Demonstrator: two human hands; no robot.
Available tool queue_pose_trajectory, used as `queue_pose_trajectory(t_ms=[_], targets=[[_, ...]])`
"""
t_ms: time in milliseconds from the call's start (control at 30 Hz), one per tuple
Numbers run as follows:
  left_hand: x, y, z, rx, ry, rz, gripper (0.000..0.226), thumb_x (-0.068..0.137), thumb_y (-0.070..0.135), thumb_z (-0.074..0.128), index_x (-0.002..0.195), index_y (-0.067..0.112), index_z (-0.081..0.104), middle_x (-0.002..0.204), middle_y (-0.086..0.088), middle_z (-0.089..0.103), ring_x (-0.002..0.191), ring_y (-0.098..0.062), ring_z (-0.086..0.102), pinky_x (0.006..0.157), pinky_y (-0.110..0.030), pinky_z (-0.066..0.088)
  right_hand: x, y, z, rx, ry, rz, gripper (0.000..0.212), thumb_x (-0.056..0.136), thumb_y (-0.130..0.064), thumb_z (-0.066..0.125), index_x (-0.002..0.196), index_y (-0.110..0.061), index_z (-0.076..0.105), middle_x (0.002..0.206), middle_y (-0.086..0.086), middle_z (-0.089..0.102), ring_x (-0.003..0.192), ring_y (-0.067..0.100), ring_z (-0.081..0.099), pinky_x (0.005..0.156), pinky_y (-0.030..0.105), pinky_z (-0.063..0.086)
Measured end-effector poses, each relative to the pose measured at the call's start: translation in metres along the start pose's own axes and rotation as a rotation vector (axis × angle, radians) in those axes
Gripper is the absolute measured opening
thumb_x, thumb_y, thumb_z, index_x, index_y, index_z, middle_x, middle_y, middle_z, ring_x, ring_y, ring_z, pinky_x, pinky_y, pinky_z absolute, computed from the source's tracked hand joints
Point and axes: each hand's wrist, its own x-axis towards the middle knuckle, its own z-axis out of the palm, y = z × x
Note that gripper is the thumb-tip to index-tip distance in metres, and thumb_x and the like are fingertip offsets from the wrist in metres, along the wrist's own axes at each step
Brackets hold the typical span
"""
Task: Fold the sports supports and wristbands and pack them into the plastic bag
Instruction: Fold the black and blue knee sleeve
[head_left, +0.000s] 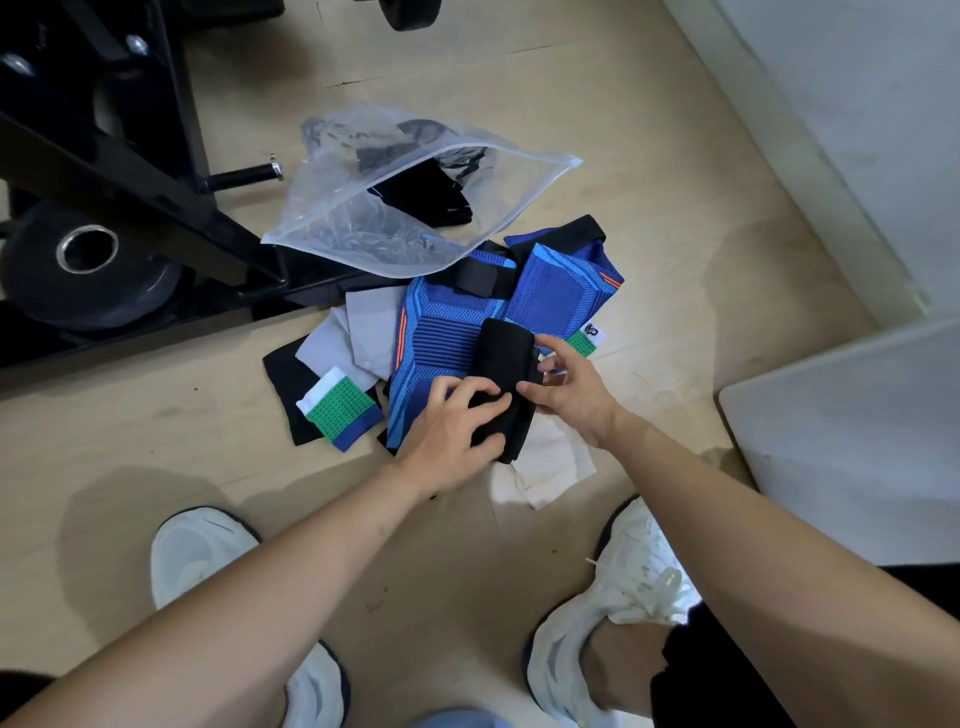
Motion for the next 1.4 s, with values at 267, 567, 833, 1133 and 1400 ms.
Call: queue_pose_trajectory(t_ms=[267,567,833,1133,1400], targets=[[0.017,-0.001,-0.001,-0.363,0.043,-0.482,0.063,0.083,0.046,0.075,0.134,0.023,0.045,0.130,0.003,0.052,0.113,-0.021,0.058,0.099,-0.043,0.048,0.002,0.028,0.013,-0.262,0.215,-0.097,0.048,0.080,-0.015,0.079,0.119,-0.028,0.055,0.100,0.009,0.049,0.072,0.026,0.062,0.076,0.049,0.059],[0.026,0.021,0.001,-0.266,0.010,-0.401,0.080,0.070,0.048,0.085,0.136,0.029,0.045,0.126,0.001,0.036,0.108,-0.023,0.055,0.092,-0.035,0.049,-0.005,0.012,-0.001,-0.529,0.180,-0.030,0.039,0.083,-0.024,0.076,0.111,-0.020,0.048,0.089,-0.012,0.056,0.078,0.018,0.061,0.075,0.032,0.047],[0.027,0.034,-0.002,-0.161,-0.026,-0.390,0.068,0.075,0.050,0.078,0.129,0.039,0.039,0.113,0.009,0.058,0.110,-0.024,0.052,0.086,-0.039,0.035,-0.023,0.016,0.000,-0.180,0.187,0.121,0.032,0.083,-0.020,0.077,0.109,-0.013,0.058,0.086,0.008,0.059,0.078,0.028,0.062,0.079,0.051,0.056],[0.036,0.036,-0.058,-0.964,0.106,-0.504,0.059,0.070,0.029,0.084,0.113,0.049,0.049,0.117,-0.006,0.070,0.105,-0.023,0.070,0.095,-0.049,0.056,-0.042,-0.055,-0.006,-0.112,0.091,-0.080,0.082,0.080,-0.033,0.081,0.146,-0.046,0.035,0.124,-0.003,0.050,0.105,0.016,0.059,0.090,0.032,0.054],[0.033,0.063,-0.107,-1.261,0.013,-0.511,0.058,0.088,0.009,0.074,0.134,0.027,0.045,0.117,-0.009,0.072,0.100,-0.028,0.074,0.080,-0.045,0.060,-0.079,-0.120,0.006,0.129,-0.124,-0.101,0.083,0.087,-0.014,0.075,0.149,-0.047,0.032,0.121,-0.017,0.064,0.107,0.009,0.068,0.090,0.048,0.057]])
